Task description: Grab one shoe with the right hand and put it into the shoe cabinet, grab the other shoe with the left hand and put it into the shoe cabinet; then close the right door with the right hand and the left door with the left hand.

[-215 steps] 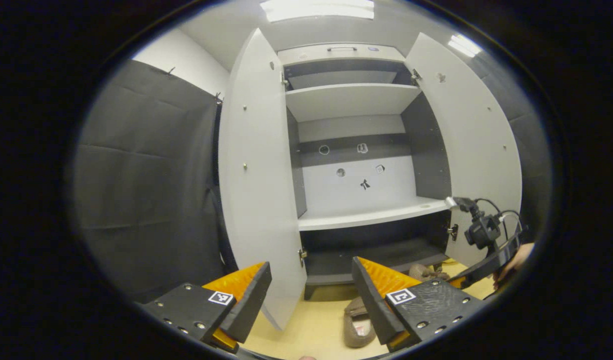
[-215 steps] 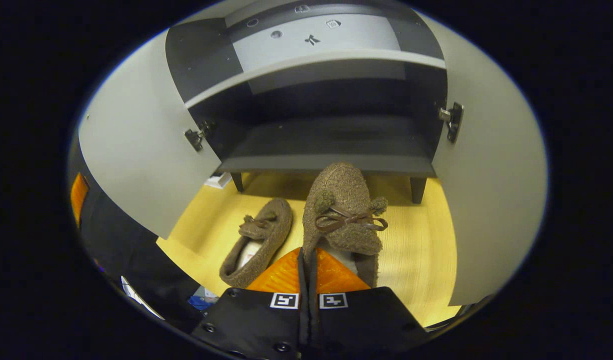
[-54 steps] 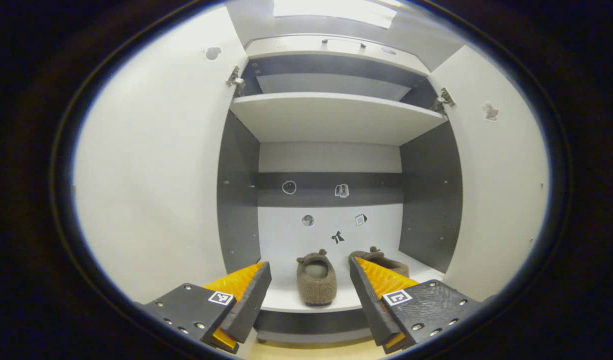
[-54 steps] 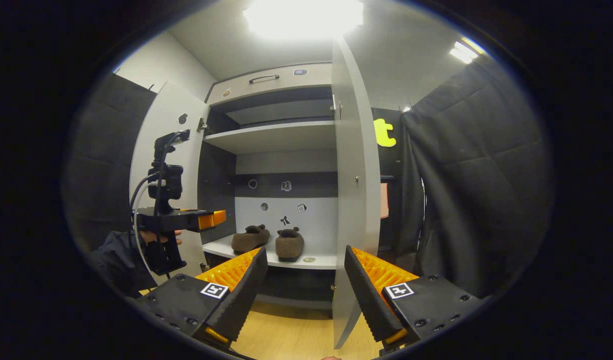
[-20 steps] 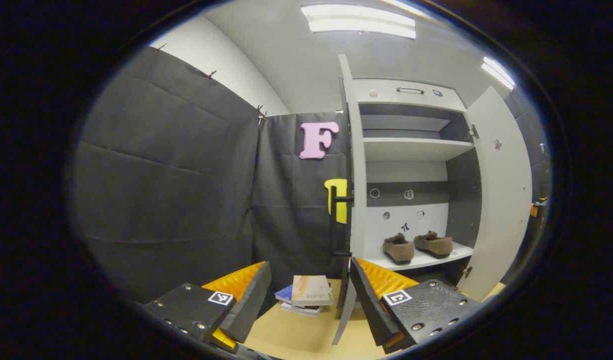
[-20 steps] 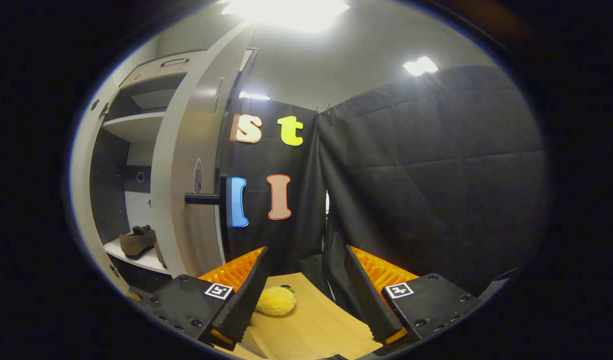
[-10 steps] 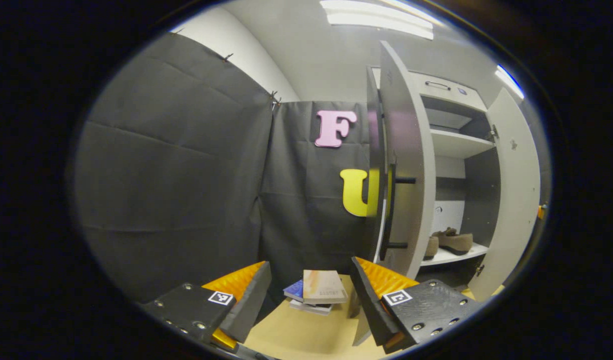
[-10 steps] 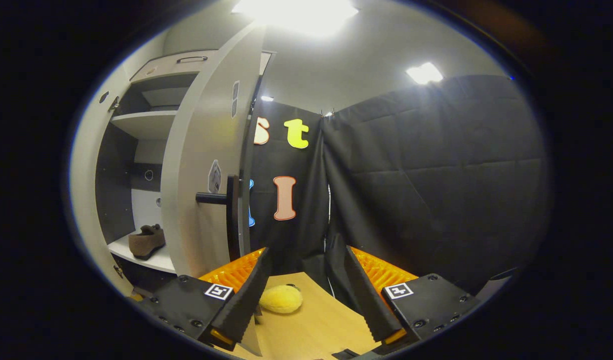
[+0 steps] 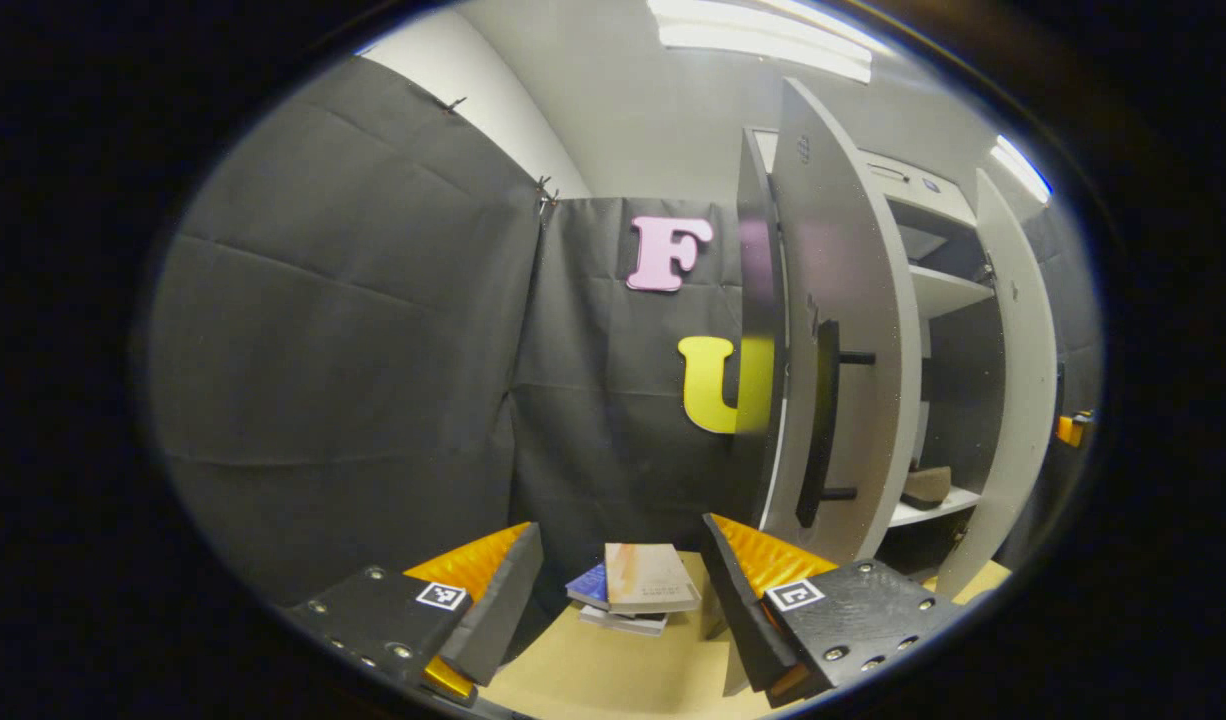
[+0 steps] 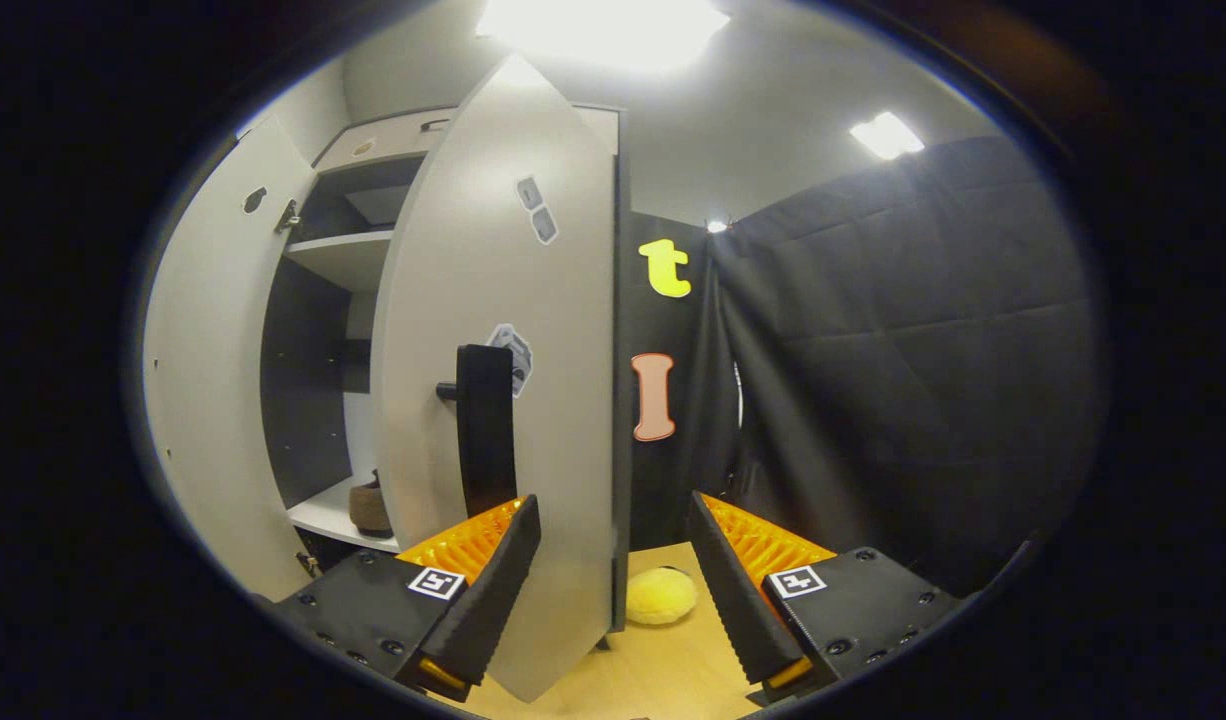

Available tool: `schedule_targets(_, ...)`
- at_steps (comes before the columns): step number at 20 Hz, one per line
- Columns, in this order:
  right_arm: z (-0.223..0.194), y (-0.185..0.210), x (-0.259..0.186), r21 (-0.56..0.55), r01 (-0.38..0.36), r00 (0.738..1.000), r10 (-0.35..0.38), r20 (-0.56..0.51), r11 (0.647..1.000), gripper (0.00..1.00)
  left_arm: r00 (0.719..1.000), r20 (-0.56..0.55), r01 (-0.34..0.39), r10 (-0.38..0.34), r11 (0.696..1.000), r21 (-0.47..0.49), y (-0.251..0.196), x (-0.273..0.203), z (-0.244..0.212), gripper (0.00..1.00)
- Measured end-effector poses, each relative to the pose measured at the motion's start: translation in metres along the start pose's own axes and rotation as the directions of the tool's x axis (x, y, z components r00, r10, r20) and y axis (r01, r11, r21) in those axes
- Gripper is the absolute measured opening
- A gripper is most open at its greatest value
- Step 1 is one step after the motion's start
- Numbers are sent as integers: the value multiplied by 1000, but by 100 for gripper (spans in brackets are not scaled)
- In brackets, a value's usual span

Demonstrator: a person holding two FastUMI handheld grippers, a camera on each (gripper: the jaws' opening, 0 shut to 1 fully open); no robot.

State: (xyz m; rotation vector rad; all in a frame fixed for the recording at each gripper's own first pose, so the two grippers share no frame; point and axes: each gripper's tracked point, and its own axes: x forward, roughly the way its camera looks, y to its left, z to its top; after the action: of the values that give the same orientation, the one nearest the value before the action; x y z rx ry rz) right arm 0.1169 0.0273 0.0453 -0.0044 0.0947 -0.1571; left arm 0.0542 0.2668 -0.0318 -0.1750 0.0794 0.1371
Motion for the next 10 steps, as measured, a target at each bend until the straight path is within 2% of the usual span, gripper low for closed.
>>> schedule_targets(1, -2, 11, 3, 10, -33, 999, 33, -8, 999, 92, 1000, -1, 1, -1, 1000, -1, 1, 1, 0, 92)
schedule_targets(3, -1, 20, 5, 12, -51, 999, 51, -9, 999, 97, 1000, 0, 2, -2, 1000, 1, 5, 4, 1, 92)
schedule_targets(6, -2, 20, 5, 18, -49, 999, 50, -6, 999, 98, 1000, 3, 13, -13, 1000, 4, 4, 7, 2, 94)
schedule_targets(7, -2, 18, 4, 18, -44, 999, 44, -6, 999, 98, 1000, 5, 19, -19, 1000, 2, 3, 10, 2, 92)
schedule_targets(10, 0, 4, -2, 13, -13, 1000, 13, -1, 1000, 99, 999, 15, 33, -32, 999, -7, -4, 23, 9, 94)
